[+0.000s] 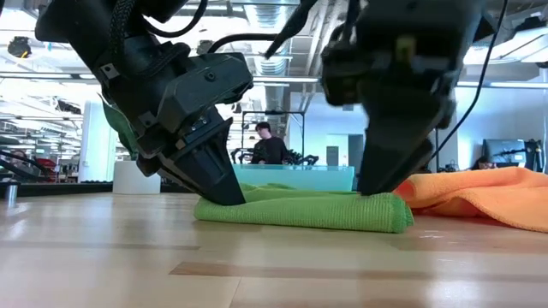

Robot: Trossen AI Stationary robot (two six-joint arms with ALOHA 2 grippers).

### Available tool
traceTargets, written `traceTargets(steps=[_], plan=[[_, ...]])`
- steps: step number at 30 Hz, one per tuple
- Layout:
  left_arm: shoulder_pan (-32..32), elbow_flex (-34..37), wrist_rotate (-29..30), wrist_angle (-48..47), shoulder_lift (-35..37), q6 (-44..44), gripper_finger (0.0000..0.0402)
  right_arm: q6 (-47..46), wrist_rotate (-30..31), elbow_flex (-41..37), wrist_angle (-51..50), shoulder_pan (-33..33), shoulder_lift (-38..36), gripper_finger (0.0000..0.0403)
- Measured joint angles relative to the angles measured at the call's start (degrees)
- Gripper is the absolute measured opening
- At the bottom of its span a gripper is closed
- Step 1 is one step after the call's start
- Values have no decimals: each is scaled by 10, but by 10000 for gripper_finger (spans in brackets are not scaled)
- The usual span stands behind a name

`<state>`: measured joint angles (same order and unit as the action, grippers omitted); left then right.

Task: Roll towel into tight, uniform cylinder
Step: Roll the green microfiber towel

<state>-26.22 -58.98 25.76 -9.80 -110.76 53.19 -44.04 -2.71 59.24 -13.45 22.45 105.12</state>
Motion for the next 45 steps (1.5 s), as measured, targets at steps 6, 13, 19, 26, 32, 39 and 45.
traceTargets(steps=[6, 13, 19, 26, 32, 39, 45], plan=[[0, 0, 4, 1, 0, -1, 0, 38, 23, 0, -70, 14, -59, 154], [0, 0, 5, 1, 0, 1, 0, 128, 230, 1, -107, 113, -95, 154], [0, 0, 5, 2, 0, 0, 0, 159, 413, 2, -38, 207, -69, 154], [1, 0, 5, 2, 0, 0, 0, 307, 429, 3, 25, 228, -9, 154], [1, 0, 5, 2, 0, 0, 0, 379, 431, 3, 56, 199, 29, 158], [1, -1, 5, 2, 0, 0, 0, 385, 380, 3, 60, 165, 31, 195], [1, -1, 5, 2, 0, 0, 0, 344, 337, 3, 40, 141, 31, 214]])
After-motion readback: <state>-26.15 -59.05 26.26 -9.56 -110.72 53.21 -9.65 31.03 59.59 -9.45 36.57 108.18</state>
